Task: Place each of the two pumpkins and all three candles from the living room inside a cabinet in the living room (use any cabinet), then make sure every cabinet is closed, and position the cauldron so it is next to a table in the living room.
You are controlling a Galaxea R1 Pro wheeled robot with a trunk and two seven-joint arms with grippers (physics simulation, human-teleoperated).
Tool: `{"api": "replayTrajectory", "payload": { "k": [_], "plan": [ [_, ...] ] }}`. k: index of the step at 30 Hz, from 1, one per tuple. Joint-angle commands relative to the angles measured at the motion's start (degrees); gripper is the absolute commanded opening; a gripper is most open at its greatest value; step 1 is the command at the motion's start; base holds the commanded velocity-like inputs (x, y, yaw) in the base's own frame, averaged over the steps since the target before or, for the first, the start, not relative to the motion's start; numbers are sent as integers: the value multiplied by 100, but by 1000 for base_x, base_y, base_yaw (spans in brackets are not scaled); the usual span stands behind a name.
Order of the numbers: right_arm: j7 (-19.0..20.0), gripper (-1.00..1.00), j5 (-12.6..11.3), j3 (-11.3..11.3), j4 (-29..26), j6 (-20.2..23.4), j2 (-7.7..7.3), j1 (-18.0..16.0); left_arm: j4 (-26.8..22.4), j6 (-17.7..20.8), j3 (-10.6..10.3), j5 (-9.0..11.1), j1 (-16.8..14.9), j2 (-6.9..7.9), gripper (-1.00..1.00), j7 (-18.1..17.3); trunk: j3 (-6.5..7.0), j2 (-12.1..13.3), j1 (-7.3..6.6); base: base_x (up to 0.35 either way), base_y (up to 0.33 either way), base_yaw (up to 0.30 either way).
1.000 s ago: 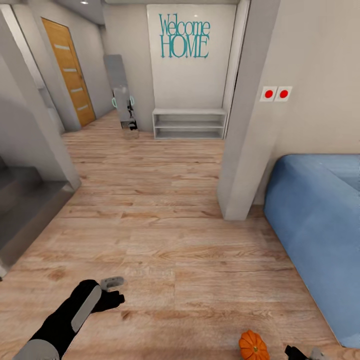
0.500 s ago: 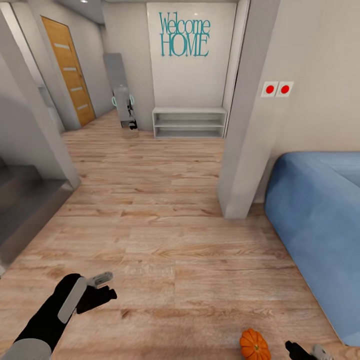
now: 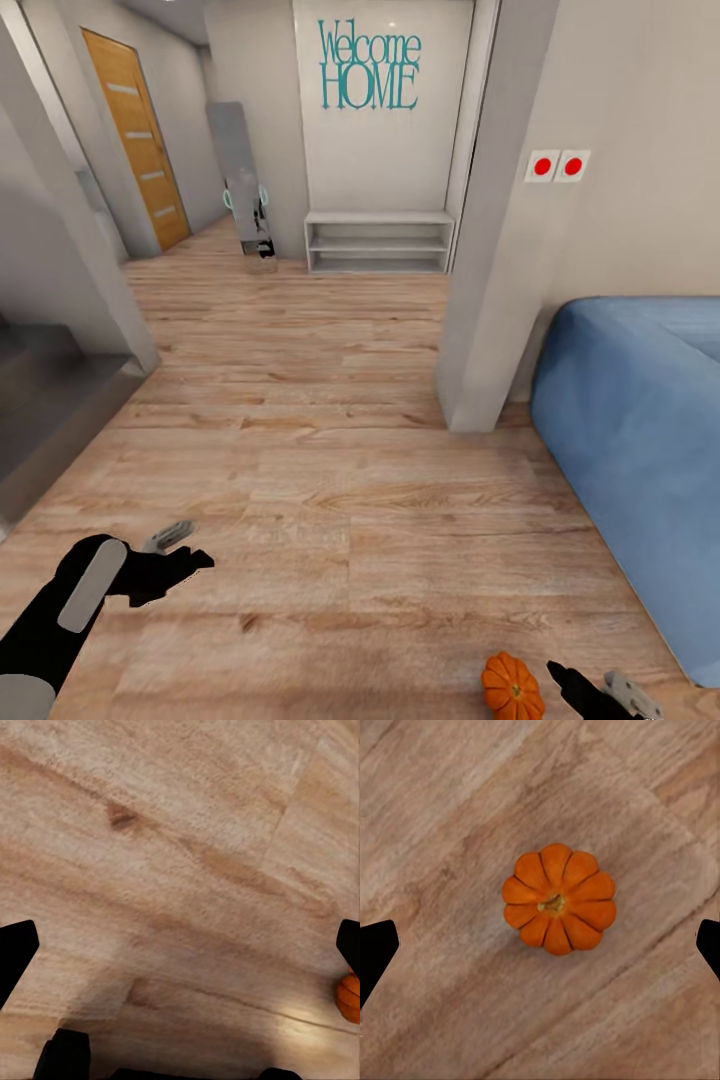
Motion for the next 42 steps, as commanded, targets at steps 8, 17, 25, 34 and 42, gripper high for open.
{"api": "replayTrajectory", "payload": {
  "k": [8,17,25,34,42],
  "plan": [
    [270,100,-32,-28,-9,51,-17,0,82,19,-63,1405,0,880,100,-139,-149,-324,176,0,0,0],
    [280,100,-47,-35,-5,82,-17,0,85,19,-344,1503,-1,902,100,-144,-310,-685,373,0,0,0],
    [278,100,-43,-325,-19,408,-9,0,85,19,-399,1507,-1,877,100,-144,-454,-1006,549,0,0,-90],
    [278,100,-42,-361,-20,437,-17,0,85,19,-400,1500,-1,877,100,-144,-609,-1367,747,0,0,-163],
    [278,100,-42,-362,-22,438,-17,0,85,19,-404,1498,1,877,100,-144,-752,-1688,922,0,-38,-5]
  ]
}}
